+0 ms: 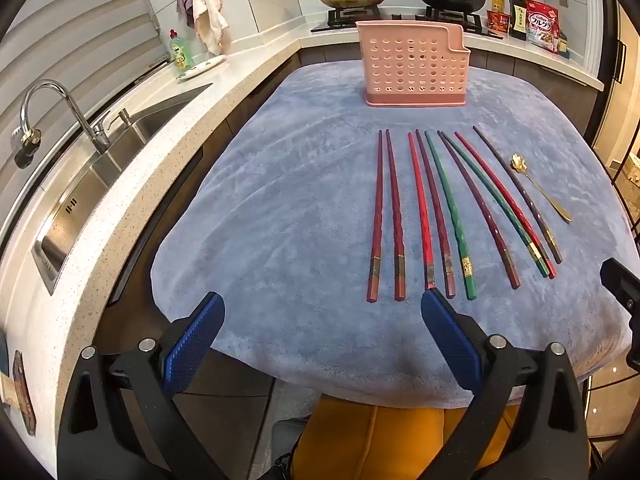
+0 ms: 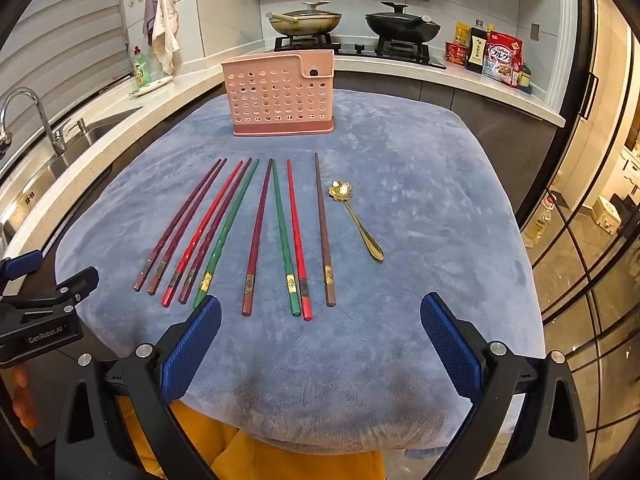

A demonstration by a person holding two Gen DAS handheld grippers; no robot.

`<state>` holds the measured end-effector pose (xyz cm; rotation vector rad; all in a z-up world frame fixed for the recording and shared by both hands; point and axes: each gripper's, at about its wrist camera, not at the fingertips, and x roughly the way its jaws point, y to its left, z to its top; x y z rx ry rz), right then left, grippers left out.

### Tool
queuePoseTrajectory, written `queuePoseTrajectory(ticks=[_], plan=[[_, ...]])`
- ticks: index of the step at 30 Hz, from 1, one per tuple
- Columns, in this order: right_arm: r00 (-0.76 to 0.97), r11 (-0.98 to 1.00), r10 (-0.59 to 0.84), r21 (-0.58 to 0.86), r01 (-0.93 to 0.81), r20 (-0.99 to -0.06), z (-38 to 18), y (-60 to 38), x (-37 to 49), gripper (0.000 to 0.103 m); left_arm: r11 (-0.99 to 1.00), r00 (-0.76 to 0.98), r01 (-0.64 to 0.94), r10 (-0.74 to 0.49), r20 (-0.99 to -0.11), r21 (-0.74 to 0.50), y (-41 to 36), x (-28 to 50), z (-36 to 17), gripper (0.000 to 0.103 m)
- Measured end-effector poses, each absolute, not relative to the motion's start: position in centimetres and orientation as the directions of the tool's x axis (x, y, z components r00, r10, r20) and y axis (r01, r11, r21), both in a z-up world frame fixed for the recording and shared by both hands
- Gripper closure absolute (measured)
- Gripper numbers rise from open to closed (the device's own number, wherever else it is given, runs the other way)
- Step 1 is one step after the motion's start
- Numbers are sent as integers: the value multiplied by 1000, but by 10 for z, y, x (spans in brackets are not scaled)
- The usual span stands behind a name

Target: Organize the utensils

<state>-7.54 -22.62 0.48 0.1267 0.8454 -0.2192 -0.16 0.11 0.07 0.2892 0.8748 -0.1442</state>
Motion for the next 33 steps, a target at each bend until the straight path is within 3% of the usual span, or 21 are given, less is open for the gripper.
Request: queuePoseTrajectory(ticks=[33], plan=[[645,970,-139,29,242,-751,6,-228,-76,7,953,626,249,-21,-779,175,-5,-7,-1,9]])
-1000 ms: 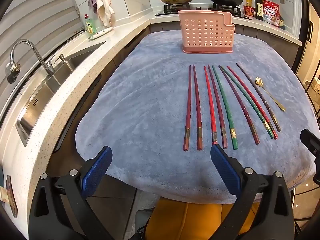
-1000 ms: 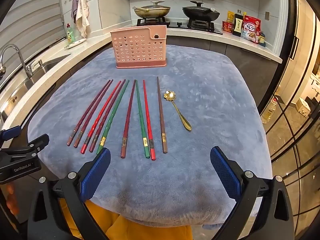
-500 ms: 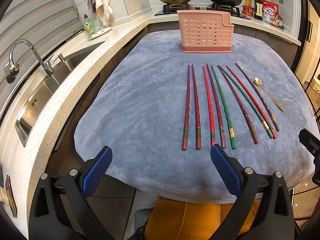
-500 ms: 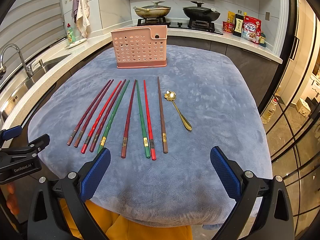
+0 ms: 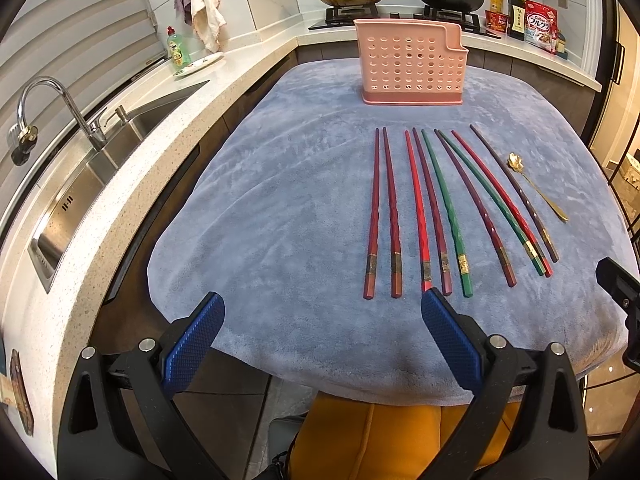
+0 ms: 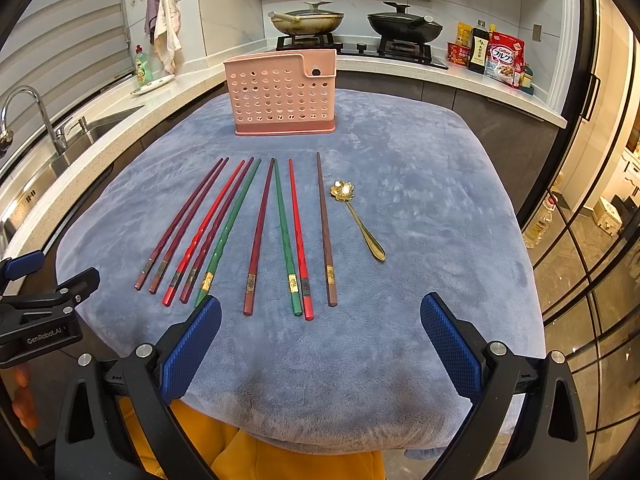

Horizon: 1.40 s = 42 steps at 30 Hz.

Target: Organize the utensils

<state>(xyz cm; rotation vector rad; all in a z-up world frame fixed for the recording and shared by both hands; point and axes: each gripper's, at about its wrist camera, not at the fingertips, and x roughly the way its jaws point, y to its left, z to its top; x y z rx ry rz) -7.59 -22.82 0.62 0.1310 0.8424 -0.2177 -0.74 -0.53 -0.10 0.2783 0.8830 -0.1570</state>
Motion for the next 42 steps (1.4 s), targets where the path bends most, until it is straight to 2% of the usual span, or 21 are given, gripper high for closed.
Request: queuePoseTrajectory(ticks=[42], plan=[[640,968,-135,36,248,-757,4,-227,-76,7,954,615,251,-29,-788,160,-1,-5,-4,9]])
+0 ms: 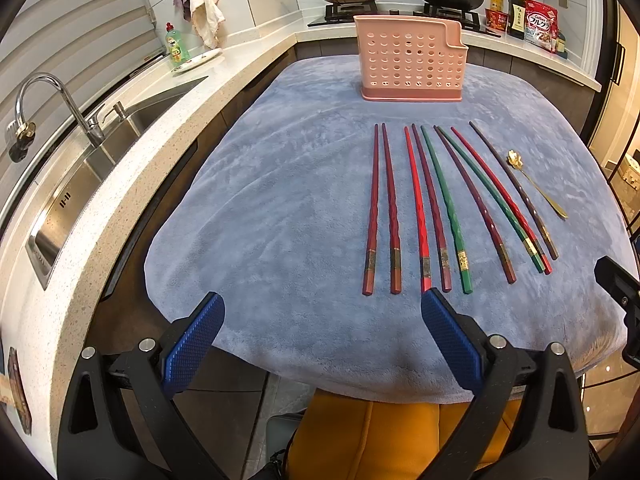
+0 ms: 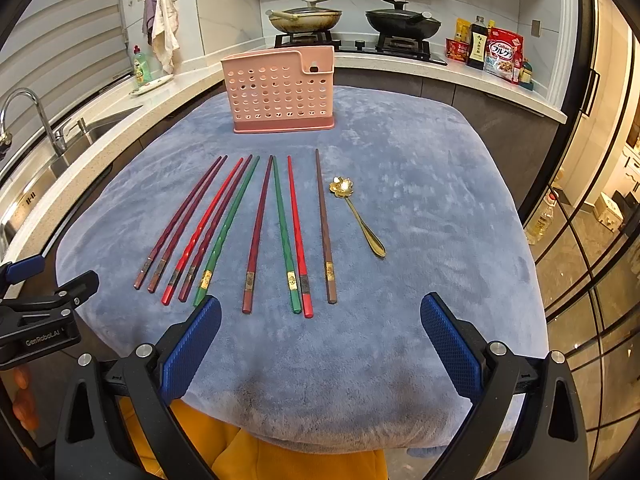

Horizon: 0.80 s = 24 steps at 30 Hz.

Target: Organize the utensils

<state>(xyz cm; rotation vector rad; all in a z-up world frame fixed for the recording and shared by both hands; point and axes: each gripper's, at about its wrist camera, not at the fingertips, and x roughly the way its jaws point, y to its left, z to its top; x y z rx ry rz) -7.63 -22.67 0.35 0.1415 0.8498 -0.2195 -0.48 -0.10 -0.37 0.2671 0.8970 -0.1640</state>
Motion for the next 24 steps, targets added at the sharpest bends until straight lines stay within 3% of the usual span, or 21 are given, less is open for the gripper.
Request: queuePoseTrajectory(ticks=[24], plan=[[630,965,-131,48,259,-765,-4,-234,-77,7,963,581,232,-28,-813,133,4,5,-15,9]])
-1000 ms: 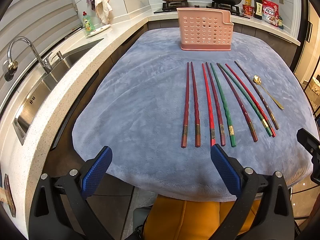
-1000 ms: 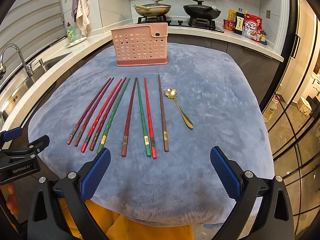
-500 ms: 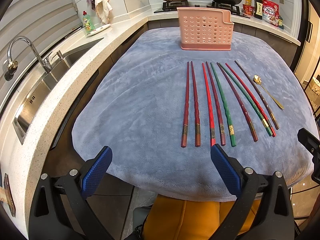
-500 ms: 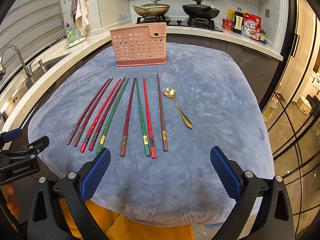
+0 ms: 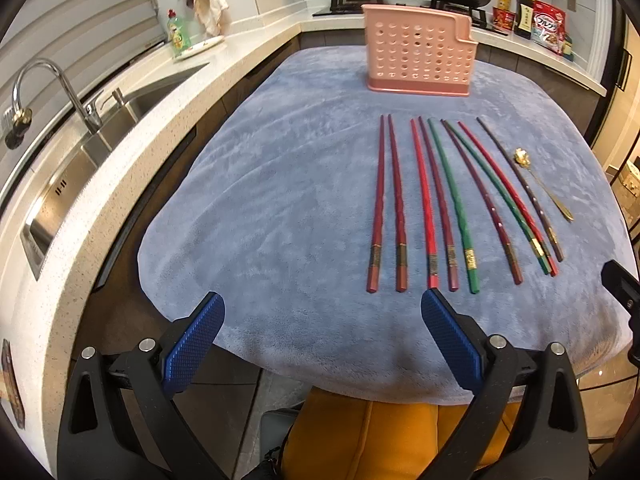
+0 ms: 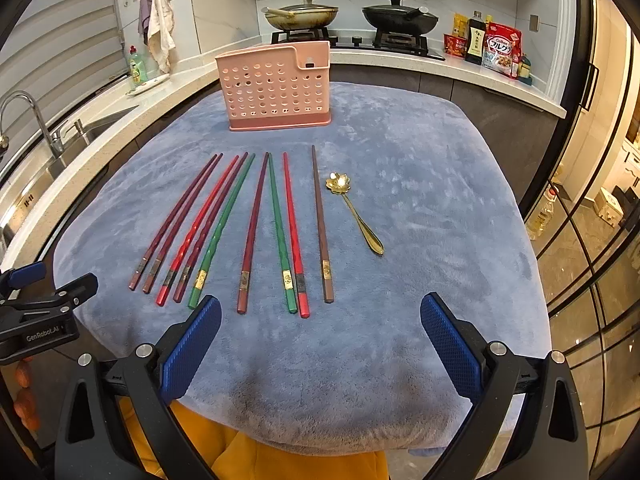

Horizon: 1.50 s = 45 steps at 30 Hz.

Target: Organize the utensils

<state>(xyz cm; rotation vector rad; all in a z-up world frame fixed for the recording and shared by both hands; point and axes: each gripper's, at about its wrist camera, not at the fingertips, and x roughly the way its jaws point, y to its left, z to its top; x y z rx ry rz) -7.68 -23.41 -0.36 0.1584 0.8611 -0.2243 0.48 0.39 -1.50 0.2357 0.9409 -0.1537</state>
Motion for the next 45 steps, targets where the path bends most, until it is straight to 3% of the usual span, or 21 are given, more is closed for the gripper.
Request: queuePoseTrajectory(ticks=[15,21,26,29,42,45], plan=[[594,957,-121,64,281,-795,-17,-253,-45,7,960,525,250,-28,-851,123,-2,57,-56,10],[589,957,-122,63,283,-799,-21,-263,-30,7,960,485,263,-50,-873,91,-3,69,-66,24],[600,954,-142,53,295,-787,-21,-278,-15,7,959,458,280,-98,-883,39,-2,72,-68,44],[606,950,-153,53,309,-781,-23,-290,-6,7,959,453,281,-111,-885,24,-2,73,-68,49],[530,945,-63,120,303,-845,-67,-314,25,58,963,442,269,-102,-891,23,-4,81,-70,52],[526,948,-60,116,295,-848,-72,-312,23,67,961,439,278,-113,-891,15,-5,80,-69,60]])
